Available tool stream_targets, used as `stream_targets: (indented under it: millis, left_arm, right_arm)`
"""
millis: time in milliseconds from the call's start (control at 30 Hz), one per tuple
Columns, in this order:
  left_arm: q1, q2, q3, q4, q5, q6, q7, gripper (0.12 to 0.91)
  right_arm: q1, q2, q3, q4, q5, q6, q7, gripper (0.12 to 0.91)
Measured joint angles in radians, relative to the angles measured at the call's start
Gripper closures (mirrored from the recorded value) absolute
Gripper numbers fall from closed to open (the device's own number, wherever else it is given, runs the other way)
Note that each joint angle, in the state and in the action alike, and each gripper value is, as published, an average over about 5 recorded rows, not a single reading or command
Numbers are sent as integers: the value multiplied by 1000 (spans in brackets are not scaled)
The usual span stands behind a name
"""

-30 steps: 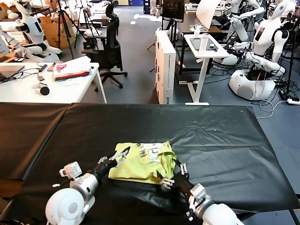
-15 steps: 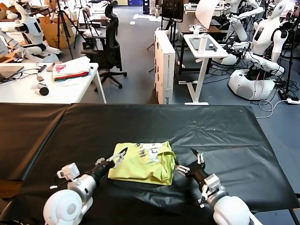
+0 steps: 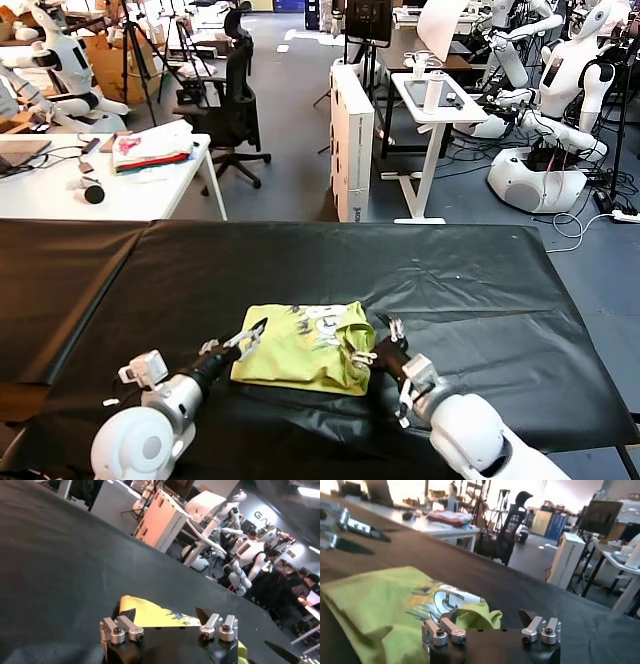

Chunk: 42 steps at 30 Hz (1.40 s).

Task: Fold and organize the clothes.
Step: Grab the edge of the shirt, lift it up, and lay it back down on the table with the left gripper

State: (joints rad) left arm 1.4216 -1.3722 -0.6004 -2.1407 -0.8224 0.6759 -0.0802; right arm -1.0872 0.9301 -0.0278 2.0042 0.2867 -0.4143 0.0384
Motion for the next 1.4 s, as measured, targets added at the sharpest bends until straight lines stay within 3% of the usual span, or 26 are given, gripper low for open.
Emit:
stream_targets:
  millis: [400,667,767,967,1067,1167,1333,1400]
  left_arm:
    - [4,-7,4,3,14,-5,5,123]
    - [5,-12,8,8,20,-7,8,123]
    - [7,-14,9,10,22,-9,11,123]
    - [13,-15,9,11,27,-14,17,123]
    - [17,-15,9,11,30,-17,21,123]
    - [20,-13,8,13,36,-23,27,123]
    - [21,-1,2,29,60,-48,56,123]
    - [20,4,0,36,65,-55,62,123]
  right_arm:
    - [78,21,-63,-73,-128,-60,11,118]
    - [55,16,-30,-81,-129,-65,34,118]
    - [36,10,-4,-77,-117,-60,57,118]
    - [-12,21,64,-71,-45,-17,147,118]
    - [-39,27,104,-61,-6,14,164,118]
    - [-68,25,149,-48,23,32,140,118]
    - [-138,5,233,-20,64,121,32,118]
    - [-172,1,253,-16,54,144,10,118]
